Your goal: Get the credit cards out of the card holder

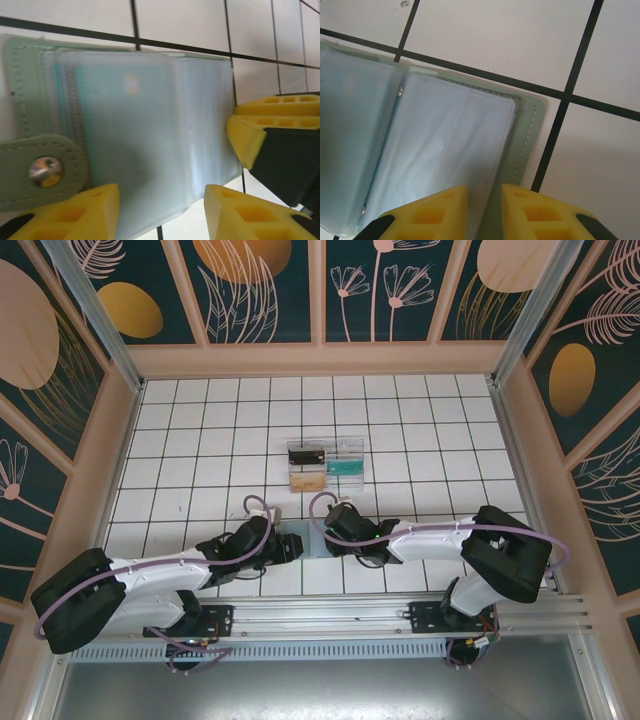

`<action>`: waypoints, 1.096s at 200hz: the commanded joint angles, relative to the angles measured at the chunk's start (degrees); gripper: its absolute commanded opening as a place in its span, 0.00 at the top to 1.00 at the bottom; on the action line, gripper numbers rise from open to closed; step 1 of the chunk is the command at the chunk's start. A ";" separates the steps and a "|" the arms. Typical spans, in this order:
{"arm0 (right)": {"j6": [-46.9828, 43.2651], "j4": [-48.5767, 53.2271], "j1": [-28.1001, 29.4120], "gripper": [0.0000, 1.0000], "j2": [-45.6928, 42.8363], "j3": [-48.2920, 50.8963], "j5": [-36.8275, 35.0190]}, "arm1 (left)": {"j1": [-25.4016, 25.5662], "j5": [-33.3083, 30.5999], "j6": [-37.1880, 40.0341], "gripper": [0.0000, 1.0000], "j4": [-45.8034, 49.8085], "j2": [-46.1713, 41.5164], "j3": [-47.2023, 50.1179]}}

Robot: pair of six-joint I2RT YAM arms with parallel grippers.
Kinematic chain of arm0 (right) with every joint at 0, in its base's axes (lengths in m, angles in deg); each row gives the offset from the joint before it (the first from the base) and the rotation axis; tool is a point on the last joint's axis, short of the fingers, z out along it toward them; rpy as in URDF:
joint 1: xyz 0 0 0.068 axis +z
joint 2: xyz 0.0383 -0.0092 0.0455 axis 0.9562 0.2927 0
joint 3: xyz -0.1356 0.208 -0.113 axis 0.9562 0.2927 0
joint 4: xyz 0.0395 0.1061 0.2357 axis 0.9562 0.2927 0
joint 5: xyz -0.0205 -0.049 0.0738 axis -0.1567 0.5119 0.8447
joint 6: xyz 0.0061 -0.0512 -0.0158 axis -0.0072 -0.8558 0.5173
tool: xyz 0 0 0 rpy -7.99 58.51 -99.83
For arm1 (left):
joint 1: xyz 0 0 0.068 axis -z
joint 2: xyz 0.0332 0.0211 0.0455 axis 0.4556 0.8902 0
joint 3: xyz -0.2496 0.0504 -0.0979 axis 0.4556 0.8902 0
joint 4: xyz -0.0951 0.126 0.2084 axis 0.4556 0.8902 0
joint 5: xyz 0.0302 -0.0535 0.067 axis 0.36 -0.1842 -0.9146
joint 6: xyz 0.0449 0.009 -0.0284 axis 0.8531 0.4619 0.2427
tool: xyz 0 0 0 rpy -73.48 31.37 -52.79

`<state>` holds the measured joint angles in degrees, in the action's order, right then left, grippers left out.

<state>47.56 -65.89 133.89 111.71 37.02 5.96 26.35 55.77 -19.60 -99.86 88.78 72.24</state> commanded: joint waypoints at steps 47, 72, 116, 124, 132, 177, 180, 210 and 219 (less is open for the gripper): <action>0.84 0.42 0.71 0.75 1.36 -0.63 0.25 | 0.02 -1.29 1.64 0.46 2.03 -0.93 -0.97; 0.85 0.48 0.71 0.75 1.51 -0.67 0.33 | 0.02 -5.49 1.01 0.46 5.69 -5.43 -0.73; 0.85 0.48 0.82 0.74 2.36 -1.09 0.56 | 0.02 -5.96 0.60 0.46 6.44 -5.79 -0.67; 0.80 0.51 0.80 0.74 2.57 -1.26 0.62 | -0.03 -5.59 0.66 0.46 6.13 -4.84 -0.81; 0.85 0.55 0.87 0.74 2.57 -1.35 0.62 | -0.02 -5.16 0.73 0.46 5.75 -3.93 -1.02; 0.85 0.88 1.06 0.74 2.57 -1.54 0.53 | -0.07 -4.74 0.94 0.47 5.69 -0.78 -1.77; 0.83 0.91 1.06 0.74 2.54 -1.58 0.52 | -0.03 -4.77 0.98 0.47 5.84 -0.74 -1.88; 0.85 0.71 1.15 0.74 2.67 -1.54 0.51 | 0.04 -4.79 0.96 0.47 5.74 -0.62 -1.70; 0.76 0.60 1.15 0.74 2.75 -1.54 0.58 | 0.02 -4.28 1.02 0.47 5.34 -0.18 -1.74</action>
<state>47.58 -66.32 134.21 112.93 36.15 5.94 26.37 51.11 -19.01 -95.23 87.66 71.54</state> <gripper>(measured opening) 0.257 0.531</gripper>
